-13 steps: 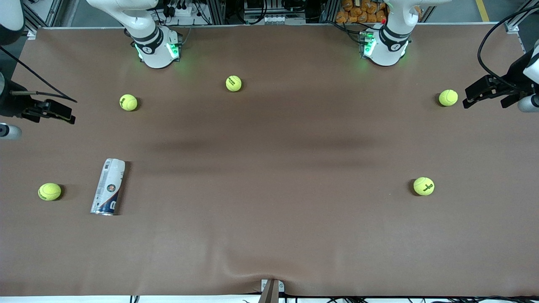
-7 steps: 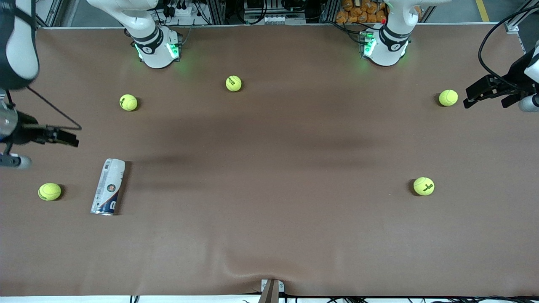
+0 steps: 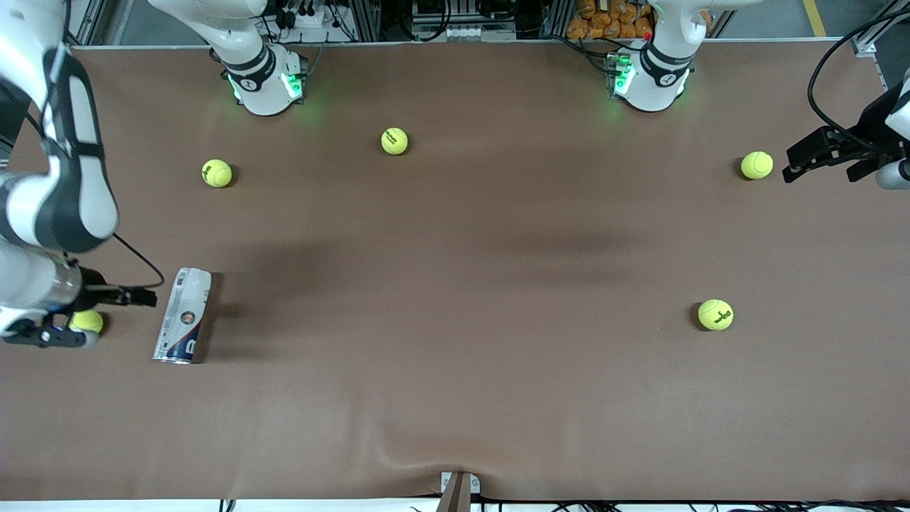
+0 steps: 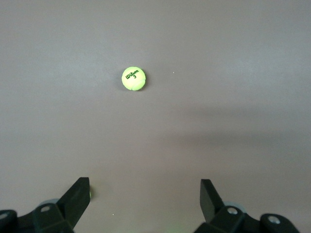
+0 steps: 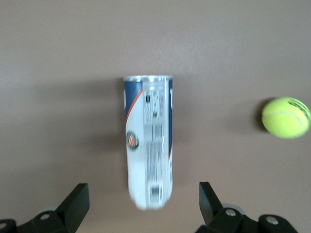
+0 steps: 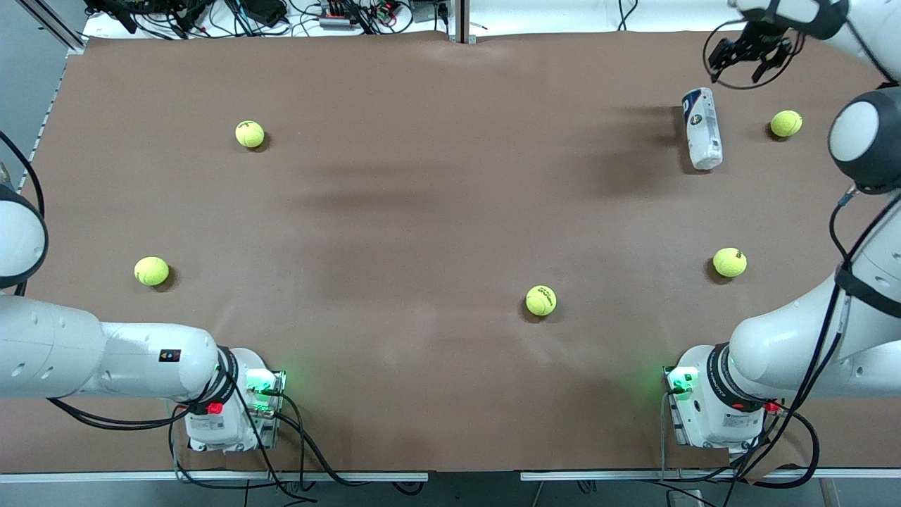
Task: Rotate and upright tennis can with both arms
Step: 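Lower the right gripper over the lying white tennis can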
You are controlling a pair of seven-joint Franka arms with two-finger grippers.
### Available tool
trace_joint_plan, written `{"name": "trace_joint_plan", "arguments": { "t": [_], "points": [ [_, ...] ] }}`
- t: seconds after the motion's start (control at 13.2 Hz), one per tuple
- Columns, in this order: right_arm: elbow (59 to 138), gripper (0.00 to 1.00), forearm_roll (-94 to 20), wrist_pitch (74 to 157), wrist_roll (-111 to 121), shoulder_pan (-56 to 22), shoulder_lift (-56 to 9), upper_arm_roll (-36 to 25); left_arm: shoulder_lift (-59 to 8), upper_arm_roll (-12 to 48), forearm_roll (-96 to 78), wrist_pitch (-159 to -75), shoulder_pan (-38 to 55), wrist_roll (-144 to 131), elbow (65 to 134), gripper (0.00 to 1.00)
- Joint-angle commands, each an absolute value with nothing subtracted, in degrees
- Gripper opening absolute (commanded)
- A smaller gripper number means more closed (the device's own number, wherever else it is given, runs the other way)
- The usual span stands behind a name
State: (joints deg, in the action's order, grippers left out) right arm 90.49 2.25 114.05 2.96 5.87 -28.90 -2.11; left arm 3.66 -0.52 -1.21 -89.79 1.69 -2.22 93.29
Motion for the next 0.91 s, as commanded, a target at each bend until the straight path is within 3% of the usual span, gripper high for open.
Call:
{"name": "trace_joint_plan", "arguments": {
  "t": [0.0, 0.83],
  "points": [
    [89.21, 1.0, 2.46, 117.15, 4.92, 6.94, -34.17, -1.23, 4.13, -0.18, -0.88, -89.03, 1.41, -2.2, 93.25, 1.0],
    [89.91, 1.0, -0.17, 124.72, 9.84, 8.61, -42.01, -1.23, 4.13, -0.18, -0.88, -89.03, 1.49, -2.11, 93.16, 1.0]
  ]
}}
